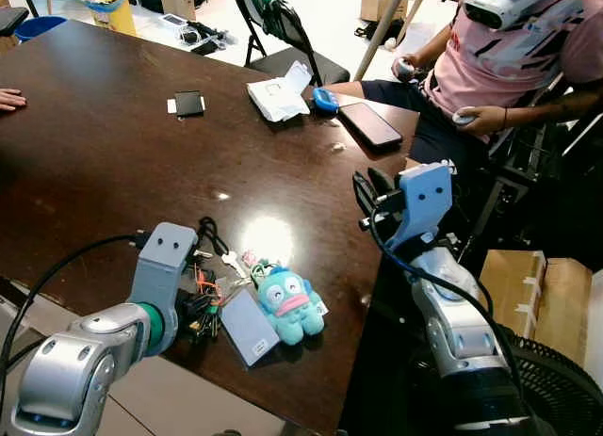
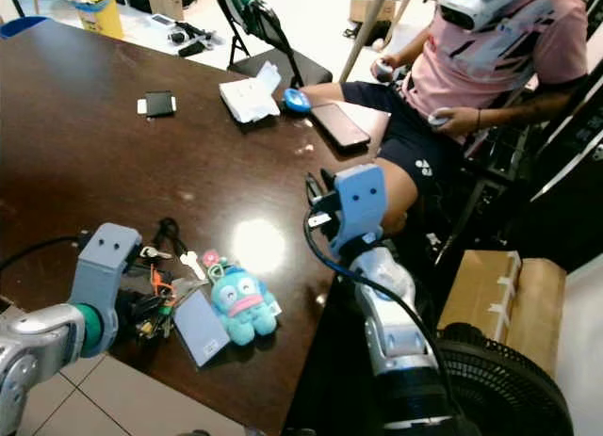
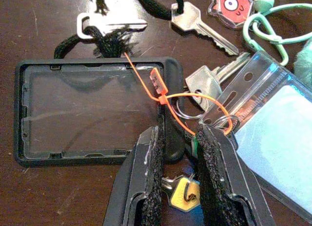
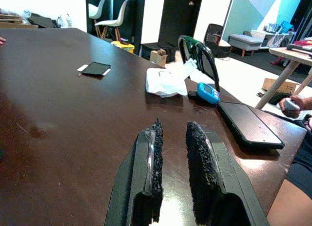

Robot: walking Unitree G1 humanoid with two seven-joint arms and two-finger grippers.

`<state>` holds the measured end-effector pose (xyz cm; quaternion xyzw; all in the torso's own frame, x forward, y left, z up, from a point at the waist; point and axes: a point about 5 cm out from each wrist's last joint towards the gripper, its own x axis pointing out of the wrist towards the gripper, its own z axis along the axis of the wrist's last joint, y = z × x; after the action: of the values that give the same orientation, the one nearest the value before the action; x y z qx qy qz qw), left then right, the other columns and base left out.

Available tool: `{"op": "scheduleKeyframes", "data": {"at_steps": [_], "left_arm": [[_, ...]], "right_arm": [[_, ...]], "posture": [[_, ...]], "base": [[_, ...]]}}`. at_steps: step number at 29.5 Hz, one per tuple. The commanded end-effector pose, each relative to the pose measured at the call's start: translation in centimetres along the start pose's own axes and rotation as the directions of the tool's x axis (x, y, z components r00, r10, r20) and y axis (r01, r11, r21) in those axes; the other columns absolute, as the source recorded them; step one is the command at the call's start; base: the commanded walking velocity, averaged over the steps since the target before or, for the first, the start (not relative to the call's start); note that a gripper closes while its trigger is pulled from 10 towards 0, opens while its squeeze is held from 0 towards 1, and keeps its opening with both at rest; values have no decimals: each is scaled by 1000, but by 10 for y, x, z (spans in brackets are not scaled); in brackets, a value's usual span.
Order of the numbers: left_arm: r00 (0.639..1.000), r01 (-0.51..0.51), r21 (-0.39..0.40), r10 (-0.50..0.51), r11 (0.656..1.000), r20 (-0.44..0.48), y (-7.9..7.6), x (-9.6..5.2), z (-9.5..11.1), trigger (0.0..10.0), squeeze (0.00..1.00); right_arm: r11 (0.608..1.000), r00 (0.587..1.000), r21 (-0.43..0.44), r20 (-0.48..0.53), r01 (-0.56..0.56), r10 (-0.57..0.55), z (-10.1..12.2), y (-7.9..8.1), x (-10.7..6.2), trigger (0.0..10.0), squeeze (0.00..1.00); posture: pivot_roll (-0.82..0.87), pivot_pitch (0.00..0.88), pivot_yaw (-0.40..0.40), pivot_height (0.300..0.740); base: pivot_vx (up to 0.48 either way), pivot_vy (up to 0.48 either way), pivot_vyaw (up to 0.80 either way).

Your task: Hang keys on a hook

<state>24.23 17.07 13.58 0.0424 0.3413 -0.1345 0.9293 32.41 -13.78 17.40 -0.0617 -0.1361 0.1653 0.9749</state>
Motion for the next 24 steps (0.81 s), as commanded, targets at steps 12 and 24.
{"op": "scheduleKeyframes", "data": {"at_steps": [12, 24], "left_arm": [[1000, 6, 17, -6, 1000, -15, -2, -2, -2, 0, 0], [978, -54, -25, 58, 998, 200, 6, -11, 31, 0, 0]], "right_arm": [[1000, 1000, 5, -16, 5, -5, -4, 0, -1, 10000, 0], [1000, 1000, 5, -6, 3, -3, -2, 0, 1, 10000, 0]], "posture": [[135, 24, 54, 740], [139, 16, 45, 740]], "base": [[0, 0, 0], [0, 0, 0]]}}
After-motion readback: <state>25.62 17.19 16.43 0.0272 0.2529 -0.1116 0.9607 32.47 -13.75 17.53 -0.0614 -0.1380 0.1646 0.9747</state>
